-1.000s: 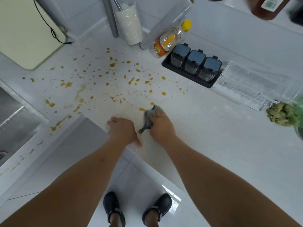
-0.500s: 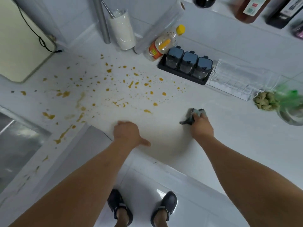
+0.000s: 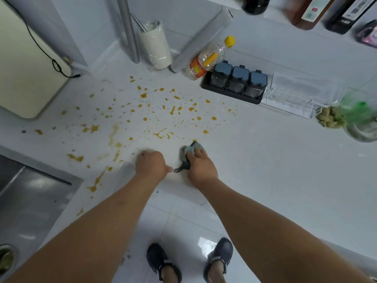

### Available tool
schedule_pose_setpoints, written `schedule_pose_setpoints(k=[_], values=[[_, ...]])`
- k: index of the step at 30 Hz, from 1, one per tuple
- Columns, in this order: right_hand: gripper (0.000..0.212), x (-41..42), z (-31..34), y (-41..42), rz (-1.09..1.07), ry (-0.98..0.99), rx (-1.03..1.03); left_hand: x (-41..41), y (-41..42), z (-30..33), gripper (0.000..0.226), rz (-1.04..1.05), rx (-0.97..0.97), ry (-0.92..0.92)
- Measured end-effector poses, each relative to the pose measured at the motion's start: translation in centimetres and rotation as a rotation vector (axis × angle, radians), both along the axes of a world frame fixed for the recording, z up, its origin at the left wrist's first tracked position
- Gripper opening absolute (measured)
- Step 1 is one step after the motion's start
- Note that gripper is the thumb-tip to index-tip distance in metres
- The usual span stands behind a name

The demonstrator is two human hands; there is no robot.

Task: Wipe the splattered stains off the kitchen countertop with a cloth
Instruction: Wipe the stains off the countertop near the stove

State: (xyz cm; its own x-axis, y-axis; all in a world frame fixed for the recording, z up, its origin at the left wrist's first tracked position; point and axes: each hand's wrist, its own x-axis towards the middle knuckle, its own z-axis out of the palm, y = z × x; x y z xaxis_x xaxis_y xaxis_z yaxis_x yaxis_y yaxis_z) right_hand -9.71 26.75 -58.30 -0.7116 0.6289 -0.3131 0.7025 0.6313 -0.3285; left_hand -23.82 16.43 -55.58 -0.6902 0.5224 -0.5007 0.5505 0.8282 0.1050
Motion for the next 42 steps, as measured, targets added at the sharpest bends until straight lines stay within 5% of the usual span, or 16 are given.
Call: schedule_pose_setpoints(k=[8, 13, 22, 27, 35, 42], values=[[0.062, 11.1, 1.3, 6.3, -0.352, -0.092, 0.017, 0.0, 1.7, -0.1, 0.078, -0.077, -0.153, -0.023], [0.048, 10.1, 0.5, 9.4, -0.537, -0.114, 0.04, -0.1, 2.2, 0.1, 0.074, -0.062, -0.151, -0.039], [0.057, -2.6, -0.4, 3.4, -0.176, 0.024, 0.042, -0.2, 2.2, -0.1, 0.062, -0.054, -0.121, 0.001], [0.06, 1.6, -0.4, 2.4, 0.073, 0.065, 0.003, -0.1, 1.6, -0.3, 0.06, -0.053, -0.084, 0.03], [0.062, 5.9, 0.2, 10.8, -0.389, -0.06, 0.028, -0.1, 1.6, -0.9, 0.061, -0.074, -0.11, 0.032], [0.057, -1.6, 0.0, 8.2, -0.212, 0.018, 0.031, -0.3, 1.7, -1.2, 0.056, -0.118, -0.092, 0.091]])
